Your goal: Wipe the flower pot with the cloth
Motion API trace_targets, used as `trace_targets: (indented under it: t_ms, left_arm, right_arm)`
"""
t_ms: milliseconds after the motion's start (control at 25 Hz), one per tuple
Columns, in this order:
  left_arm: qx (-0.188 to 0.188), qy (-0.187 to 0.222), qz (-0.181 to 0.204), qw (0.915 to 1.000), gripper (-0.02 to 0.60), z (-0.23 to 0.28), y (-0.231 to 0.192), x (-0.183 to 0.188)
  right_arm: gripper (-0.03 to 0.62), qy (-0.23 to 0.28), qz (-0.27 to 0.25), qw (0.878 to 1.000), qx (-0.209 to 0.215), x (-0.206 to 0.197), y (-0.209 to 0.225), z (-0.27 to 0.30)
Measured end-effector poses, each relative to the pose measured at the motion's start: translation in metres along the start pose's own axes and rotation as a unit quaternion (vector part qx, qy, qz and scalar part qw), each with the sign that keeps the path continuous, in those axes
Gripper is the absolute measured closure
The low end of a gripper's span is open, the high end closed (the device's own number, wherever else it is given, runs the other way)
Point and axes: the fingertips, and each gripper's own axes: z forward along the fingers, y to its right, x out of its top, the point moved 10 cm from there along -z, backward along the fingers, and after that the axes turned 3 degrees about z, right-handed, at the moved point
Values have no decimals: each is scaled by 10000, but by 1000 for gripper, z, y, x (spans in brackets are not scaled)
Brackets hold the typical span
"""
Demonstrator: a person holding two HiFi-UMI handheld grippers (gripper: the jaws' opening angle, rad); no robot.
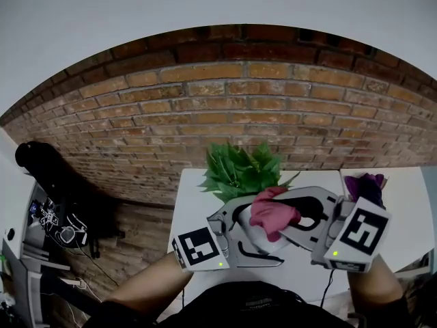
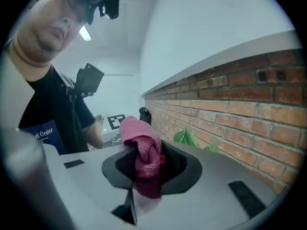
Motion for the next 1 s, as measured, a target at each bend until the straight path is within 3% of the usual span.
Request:
trace_targets:
  t_ms: [200, 400, 600, 840, 920, 1000]
  left_arm:
    - [368, -578, 605, 9958, 44, 6, 1, 0]
    - [822, -791, 1250, 9856, 44, -3, 4, 7]
    - [1064, -945, 2135, 9665, 46, -8, 14, 13]
    - [1129, -1233, 2925, 9416, 46, -4, 25, 16]
    - [1153, -1193, 3077, 9369, 46, -5, 28, 19]
    - [1183, -1009, 3107, 9377, 46, -8, 31, 23]
  right_arm:
    - [507, -836, -881, 9918, 406, 1, -32, 26]
    - [507, -898, -1199, 9864, 670, 7, -38, 24]
    - [507, -151, -617, 9972, 394, 16, -23, 7]
    - [507, 76, -326, 9994, -44, 23, -6, -9]
    - [507, 187, -219, 9994, -175, 25, 1, -15]
    - [508, 344, -153, 9989, -282, 24, 10, -23]
